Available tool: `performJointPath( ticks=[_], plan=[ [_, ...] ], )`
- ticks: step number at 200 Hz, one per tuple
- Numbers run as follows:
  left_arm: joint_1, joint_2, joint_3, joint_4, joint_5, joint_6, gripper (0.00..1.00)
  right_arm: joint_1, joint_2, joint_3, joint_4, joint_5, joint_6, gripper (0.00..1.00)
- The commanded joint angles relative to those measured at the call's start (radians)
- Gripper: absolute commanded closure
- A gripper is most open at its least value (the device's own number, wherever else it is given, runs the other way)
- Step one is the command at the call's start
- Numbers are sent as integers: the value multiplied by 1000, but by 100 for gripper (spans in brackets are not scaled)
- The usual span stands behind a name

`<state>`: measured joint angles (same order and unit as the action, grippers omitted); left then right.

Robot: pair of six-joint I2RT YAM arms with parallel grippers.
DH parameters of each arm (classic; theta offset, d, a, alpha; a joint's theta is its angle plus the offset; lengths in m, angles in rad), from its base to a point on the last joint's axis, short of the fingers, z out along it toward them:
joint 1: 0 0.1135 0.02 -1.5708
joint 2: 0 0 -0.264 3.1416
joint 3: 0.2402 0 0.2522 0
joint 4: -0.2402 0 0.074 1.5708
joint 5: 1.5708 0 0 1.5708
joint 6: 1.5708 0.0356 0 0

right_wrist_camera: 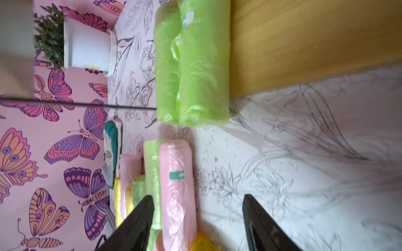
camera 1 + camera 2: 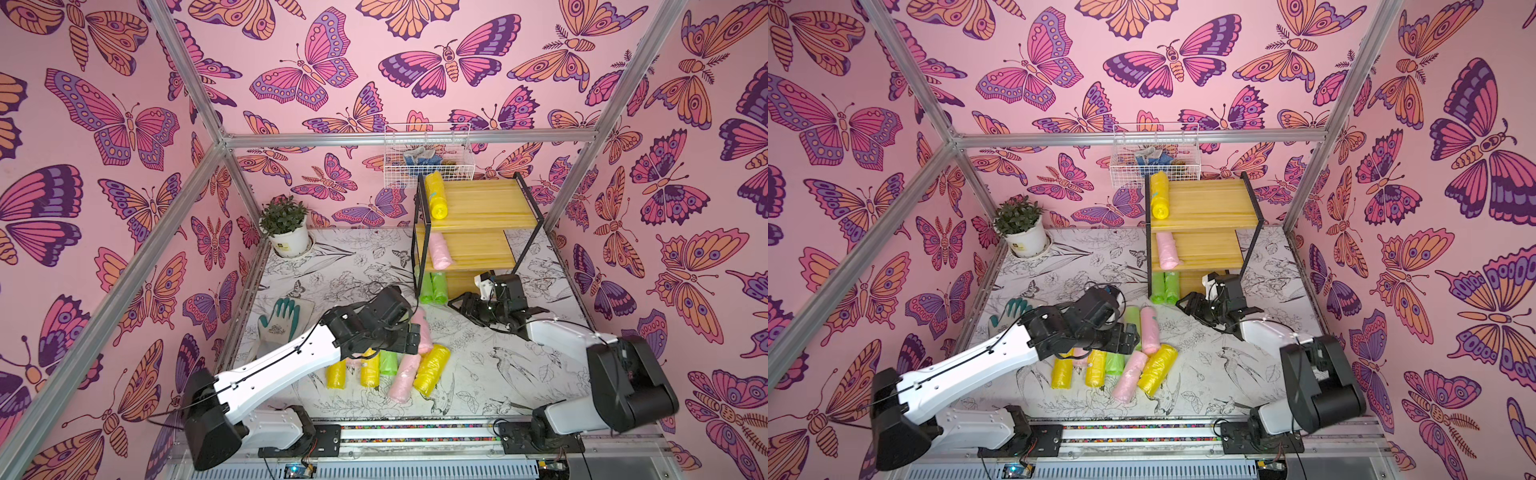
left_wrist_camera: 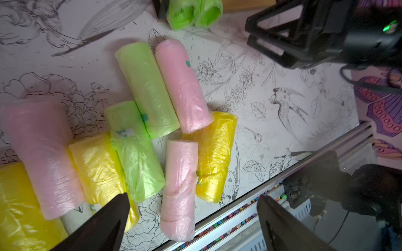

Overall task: Sort the rolls of trash bags by color and place them on the shelf
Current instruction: Place the roll of trash bags on the shelf, then pick up the roll of trash bags from the center of the board.

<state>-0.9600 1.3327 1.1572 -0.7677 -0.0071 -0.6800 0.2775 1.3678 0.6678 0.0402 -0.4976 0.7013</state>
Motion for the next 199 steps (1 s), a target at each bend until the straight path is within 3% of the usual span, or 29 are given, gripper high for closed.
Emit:
performJointPath(
  ticks=[1,51,82,150,199],
  plan=[
    [-43,59,39,-78,13,34,5,33,-161,-22,-240,85,-78,32],
    [-109,174,130,-76,27,37,8,38,-624,-42,-674,222,-71,26],
    [-130,247,155,-75,48,22,8,38,-849,8,-847,301,-4,22],
    [-131,449,215,-37,92,49,10,38,-964,112,-974,302,21,24],
    [-129,551,279,-4,109,66,11,38,-1021,101,-1029,295,27,25]
  ],
)
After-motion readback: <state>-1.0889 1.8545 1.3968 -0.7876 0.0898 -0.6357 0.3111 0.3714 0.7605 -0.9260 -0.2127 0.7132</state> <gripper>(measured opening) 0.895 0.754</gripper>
